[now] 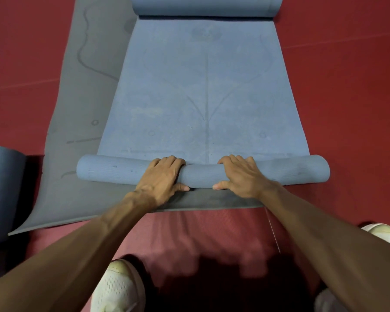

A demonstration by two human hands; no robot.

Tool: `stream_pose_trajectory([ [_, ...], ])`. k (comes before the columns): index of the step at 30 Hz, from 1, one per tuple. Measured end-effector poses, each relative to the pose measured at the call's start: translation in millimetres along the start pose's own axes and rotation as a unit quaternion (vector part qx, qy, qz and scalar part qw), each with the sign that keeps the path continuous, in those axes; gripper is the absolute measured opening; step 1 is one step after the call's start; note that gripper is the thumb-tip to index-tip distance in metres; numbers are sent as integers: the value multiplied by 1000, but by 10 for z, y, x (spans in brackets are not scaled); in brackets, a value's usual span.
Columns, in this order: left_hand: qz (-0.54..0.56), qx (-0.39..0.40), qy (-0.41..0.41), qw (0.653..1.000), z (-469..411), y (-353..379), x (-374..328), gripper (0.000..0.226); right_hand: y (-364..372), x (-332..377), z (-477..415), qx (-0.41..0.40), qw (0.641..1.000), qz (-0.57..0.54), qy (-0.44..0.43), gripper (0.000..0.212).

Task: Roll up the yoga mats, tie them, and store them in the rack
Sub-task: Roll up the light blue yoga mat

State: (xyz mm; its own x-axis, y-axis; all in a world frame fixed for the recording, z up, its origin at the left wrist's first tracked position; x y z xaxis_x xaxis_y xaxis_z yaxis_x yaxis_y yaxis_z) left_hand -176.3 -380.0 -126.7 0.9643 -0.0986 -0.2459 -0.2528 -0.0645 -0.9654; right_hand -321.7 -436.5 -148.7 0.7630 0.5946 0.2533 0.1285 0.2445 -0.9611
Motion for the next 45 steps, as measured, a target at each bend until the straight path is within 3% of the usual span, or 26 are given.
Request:
stream_pose_trajectory([
  [8,37,170,-21,985,215,-23,-183,64,15,124,422,101,994,-34,29,66],
  [14,55,195,-46,978,561,43,-337,59,107,124,837,106,985,-95,95,61],
  [20,66,184,-90,976,600,113,-296,54,195,151,888,89,988,-87,93,57],
  [26,85,122,-99,984,521,175,-262,42,48,16,879,-29,990,-92,105,56],
  [28,71,128,-98,984,455,206,-229,42,5,36,927,-78,990,-78,85,61],
  [32,48,161,-98,981,290,258,-185,39,-151,180,1046,-211,977,-19,19,49],
  [38,116,138,-137,974,136,241,-134,34,-165,220,1065,-239,971,5,11,45],
  [40,133,139,-142,971,112,233,-143,33,-93,209,1054,-217,976,28,5,51],
  [45,127,89,-203,967,168,199,-12,28,204,238,1087,-81,990,116,1,107],
])
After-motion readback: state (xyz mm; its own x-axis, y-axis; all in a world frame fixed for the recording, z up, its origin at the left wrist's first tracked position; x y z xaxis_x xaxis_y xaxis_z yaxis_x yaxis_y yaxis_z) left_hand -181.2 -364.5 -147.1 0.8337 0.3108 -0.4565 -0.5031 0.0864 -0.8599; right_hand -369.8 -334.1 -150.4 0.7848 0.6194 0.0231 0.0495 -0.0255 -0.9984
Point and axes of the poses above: each hand's wrist, its own z-axis away from the middle knuckle, its own y-axis out of the palm, x = y × z, the point moved 10 cm from there along -z, towards the middle knuckle, and after that the axes turned 14 degrees about -x, right-handed, at the moved point
